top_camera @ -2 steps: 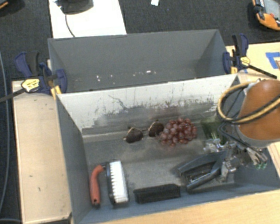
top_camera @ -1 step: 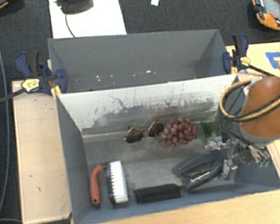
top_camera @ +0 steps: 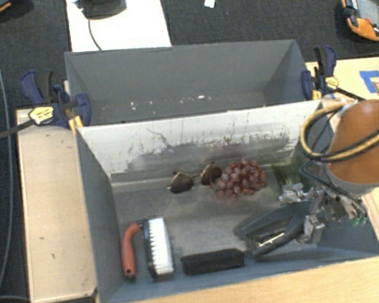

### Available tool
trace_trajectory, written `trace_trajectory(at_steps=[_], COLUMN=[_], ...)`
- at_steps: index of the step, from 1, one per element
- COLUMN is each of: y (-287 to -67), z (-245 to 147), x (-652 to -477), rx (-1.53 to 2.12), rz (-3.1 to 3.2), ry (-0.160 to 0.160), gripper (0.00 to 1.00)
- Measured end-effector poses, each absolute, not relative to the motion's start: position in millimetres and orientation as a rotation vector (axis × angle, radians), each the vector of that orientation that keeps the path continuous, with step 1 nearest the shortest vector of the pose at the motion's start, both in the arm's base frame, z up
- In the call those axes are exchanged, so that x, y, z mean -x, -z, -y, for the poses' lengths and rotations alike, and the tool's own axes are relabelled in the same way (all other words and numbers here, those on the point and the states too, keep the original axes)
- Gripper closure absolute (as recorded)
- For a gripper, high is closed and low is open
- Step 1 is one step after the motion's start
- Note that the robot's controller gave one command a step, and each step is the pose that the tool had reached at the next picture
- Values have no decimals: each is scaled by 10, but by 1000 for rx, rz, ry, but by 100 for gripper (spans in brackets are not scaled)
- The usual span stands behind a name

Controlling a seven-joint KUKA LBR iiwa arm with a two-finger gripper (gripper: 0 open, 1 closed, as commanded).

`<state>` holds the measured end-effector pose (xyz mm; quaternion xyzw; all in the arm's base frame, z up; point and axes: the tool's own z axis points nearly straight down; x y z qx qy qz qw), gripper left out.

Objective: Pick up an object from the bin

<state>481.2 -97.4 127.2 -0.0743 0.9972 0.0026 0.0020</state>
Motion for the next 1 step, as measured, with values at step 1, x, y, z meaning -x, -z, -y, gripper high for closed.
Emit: trace_trajectory(at_steps=[1], y=[-1594], z=[976], x=[-4816], rx=[233], rz=[-3127], ry=[-6], gripper=[100])
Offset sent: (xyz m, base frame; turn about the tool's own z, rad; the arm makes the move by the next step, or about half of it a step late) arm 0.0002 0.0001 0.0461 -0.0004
